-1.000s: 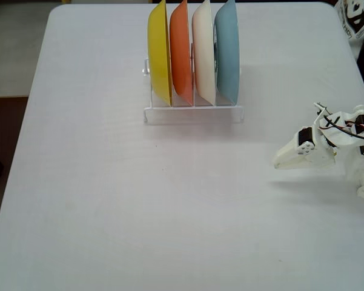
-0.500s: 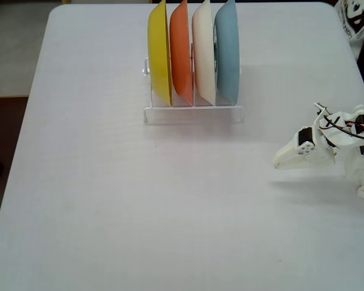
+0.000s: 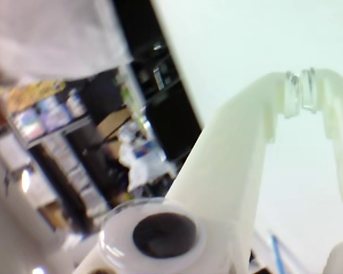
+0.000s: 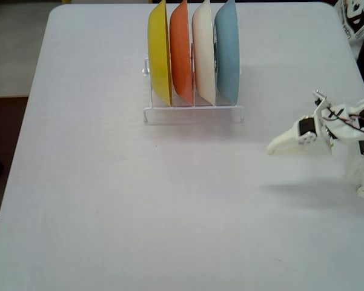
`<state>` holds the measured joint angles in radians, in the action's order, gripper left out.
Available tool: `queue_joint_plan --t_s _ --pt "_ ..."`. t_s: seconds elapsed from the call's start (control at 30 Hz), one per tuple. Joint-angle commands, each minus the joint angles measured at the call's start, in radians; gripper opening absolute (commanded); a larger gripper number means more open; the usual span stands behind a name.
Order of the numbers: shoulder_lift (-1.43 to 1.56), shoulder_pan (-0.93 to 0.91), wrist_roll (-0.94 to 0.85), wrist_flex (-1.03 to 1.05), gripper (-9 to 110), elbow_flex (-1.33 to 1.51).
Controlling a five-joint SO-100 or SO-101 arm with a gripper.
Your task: Please give me two plates.
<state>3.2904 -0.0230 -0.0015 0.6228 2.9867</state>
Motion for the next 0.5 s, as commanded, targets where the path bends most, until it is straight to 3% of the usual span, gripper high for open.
queue_joint_plan --t_s 0.0,0.47 --pt "0.003 -0.066 -0.061 0.057 0 -0.210" --pt "-0.488 -0.414 -0.454 0.322 0 -0.977"
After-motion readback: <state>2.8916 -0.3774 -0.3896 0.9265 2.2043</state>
